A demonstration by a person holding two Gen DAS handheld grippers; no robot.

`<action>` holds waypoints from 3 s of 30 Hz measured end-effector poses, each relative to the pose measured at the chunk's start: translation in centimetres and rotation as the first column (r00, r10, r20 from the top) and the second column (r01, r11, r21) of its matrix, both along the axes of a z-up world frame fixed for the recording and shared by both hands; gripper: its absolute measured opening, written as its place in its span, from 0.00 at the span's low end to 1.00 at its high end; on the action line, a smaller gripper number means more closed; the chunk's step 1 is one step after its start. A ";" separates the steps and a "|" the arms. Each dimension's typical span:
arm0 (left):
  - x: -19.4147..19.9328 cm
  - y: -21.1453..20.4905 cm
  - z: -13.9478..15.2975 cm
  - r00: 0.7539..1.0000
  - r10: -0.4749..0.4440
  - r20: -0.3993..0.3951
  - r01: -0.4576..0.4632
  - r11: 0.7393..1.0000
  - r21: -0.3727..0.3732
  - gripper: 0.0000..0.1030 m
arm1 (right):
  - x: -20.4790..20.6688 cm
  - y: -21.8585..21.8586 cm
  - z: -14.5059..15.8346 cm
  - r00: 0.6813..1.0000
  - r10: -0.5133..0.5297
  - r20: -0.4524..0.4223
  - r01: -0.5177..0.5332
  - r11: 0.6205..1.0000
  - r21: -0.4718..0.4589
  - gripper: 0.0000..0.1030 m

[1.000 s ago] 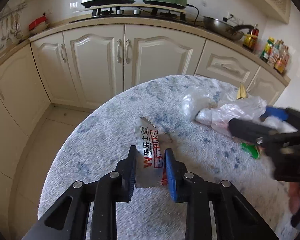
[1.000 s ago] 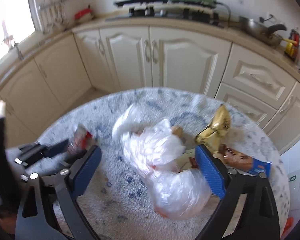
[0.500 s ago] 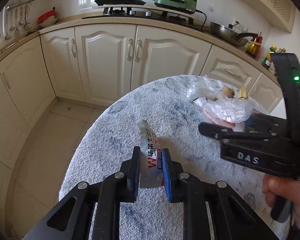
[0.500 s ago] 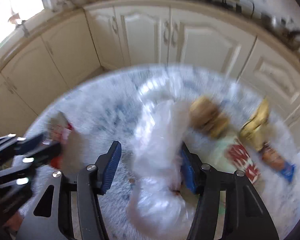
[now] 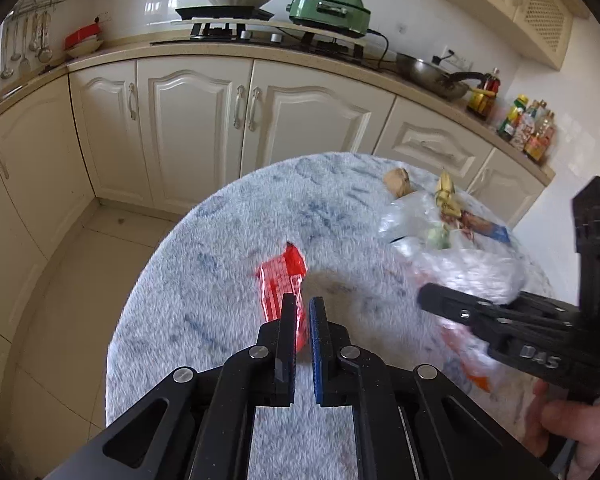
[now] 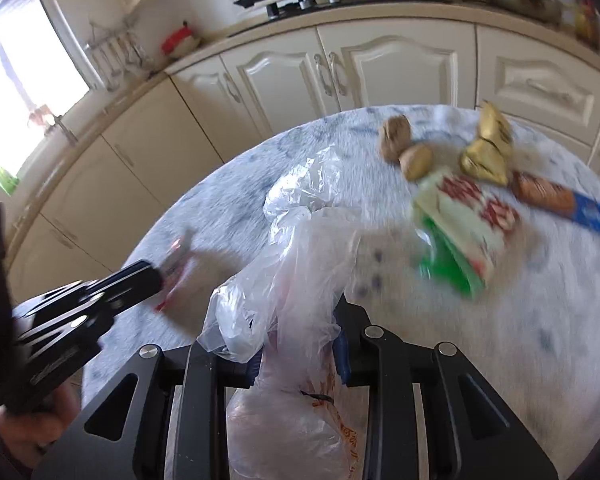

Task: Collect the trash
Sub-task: 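Lift the red packet and white plastic bag off the table, then carry both items to the light-blue bin and open both tools over it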

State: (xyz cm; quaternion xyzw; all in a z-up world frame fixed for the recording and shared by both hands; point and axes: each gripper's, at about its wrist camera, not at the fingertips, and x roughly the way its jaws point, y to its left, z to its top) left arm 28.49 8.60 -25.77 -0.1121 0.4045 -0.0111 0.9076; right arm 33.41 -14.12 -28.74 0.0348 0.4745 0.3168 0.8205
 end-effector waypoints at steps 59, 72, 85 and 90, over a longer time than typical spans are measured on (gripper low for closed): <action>-10.4 -17.7 14.0 0.854 -0.418 0.309 0.425 0.904 0.047 0.11 | -14.4 -23.5 13.9 0.867 -0.440 0.234 0.415 0.898 0.147 0.27; -15.5 -29.3 18.9 0.652 -0.645 0.399 0.677 0.732 0.076 0.11 | -23.2 -38.3 18.5 0.631 -0.708 0.317 0.700 0.696 0.158 0.28; -16.9 -43.6 13.3 0.518 -0.831 0.205 0.838 0.541 0.075 0.11 | -26.9 -47.1 10.0 0.515 -0.844 0.148 0.847 0.528 0.062 0.27; -16.3 -49.3 10.5 0.478 -0.873 0.101 0.872 0.485 0.062 0.11 | -26.7 -49.9 4.9 0.493 -0.869 0.039 0.870 0.493 0.013 0.27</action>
